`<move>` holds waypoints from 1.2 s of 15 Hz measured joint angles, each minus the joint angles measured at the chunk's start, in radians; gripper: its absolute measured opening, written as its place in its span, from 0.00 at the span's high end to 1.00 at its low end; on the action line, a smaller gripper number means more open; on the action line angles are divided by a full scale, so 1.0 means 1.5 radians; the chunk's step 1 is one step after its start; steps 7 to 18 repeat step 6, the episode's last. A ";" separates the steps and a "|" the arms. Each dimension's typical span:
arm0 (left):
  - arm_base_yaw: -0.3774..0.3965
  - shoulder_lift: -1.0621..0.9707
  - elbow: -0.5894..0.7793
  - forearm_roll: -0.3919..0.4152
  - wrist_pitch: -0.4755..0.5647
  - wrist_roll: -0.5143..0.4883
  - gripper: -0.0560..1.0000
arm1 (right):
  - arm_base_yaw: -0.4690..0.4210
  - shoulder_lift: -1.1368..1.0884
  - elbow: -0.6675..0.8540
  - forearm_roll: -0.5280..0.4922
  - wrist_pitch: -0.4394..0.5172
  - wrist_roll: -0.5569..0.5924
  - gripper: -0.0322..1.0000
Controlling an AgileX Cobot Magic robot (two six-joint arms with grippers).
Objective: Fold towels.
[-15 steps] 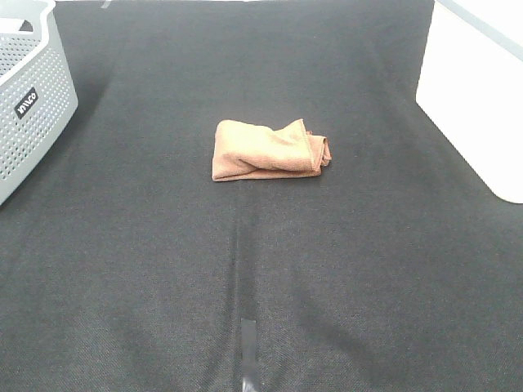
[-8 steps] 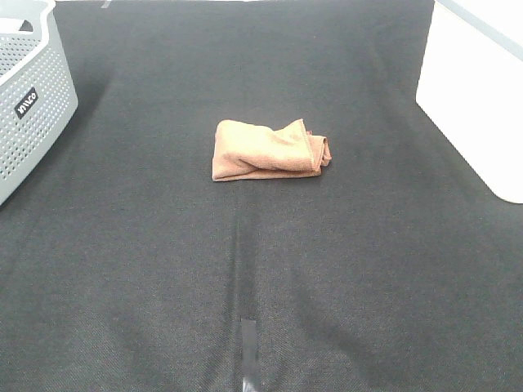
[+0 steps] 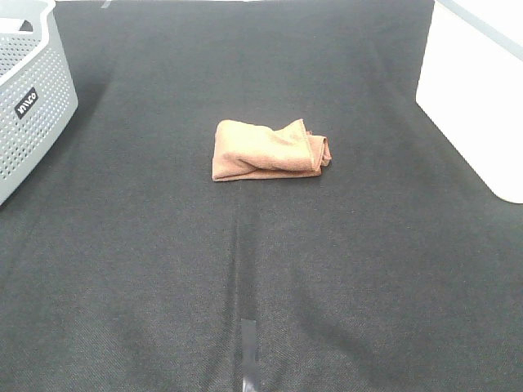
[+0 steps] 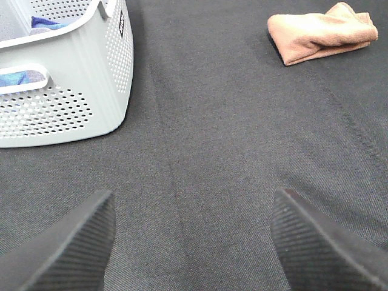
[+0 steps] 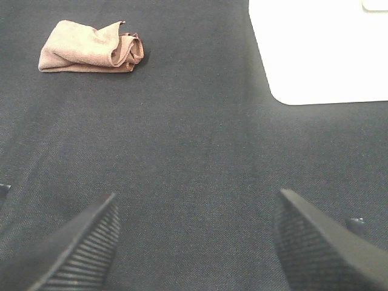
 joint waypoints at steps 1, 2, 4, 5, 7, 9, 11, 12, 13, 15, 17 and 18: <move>0.000 0.000 0.000 0.000 0.000 0.000 0.29 | 0.000 0.000 0.001 0.000 0.000 0.000 0.31; 0.000 0.000 0.000 0.000 0.000 0.000 0.29 | 0.000 0.000 0.001 0.000 0.000 0.000 0.31; 0.000 0.000 0.000 0.000 0.000 0.000 0.29 | 0.000 0.000 0.001 0.000 0.000 0.000 0.31; 0.000 0.000 0.000 0.000 0.000 0.000 0.29 | 0.000 0.000 0.001 0.000 0.000 0.000 0.31; 0.000 0.000 0.000 0.000 0.000 0.000 0.29 | 0.000 0.000 0.001 0.000 0.000 0.000 0.31; 0.000 0.000 0.000 0.000 0.000 0.000 0.29 | 0.000 0.000 0.001 0.000 0.000 0.000 0.31; 0.000 0.000 0.000 0.000 0.000 0.000 0.29 | 0.000 0.000 0.001 0.000 0.000 0.000 0.31; 0.000 0.000 0.000 0.000 0.000 0.000 0.29 | 0.000 0.000 0.001 0.000 0.000 0.000 0.31; 0.000 0.000 0.000 0.000 0.000 0.000 0.29 | 0.000 0.000 0.001 0.000 0.000 0.000 0.31; 0.000 0.000 0.000 0.000 0.000 0.000 0.29 | 0.000 0.000 0.001 0.000 0.000 0.000 0.31; 0.000 0.000 0.000 0.000 0.000 0.000 0.29 | 0.000 0.000 0.001 0.000 0.000 0.000 0.31; 0.000 0.000 0.000 0.000 0.000 0.000 0.29 | 0.000 0.000 0.001 0.000 0.000 0.000 0.31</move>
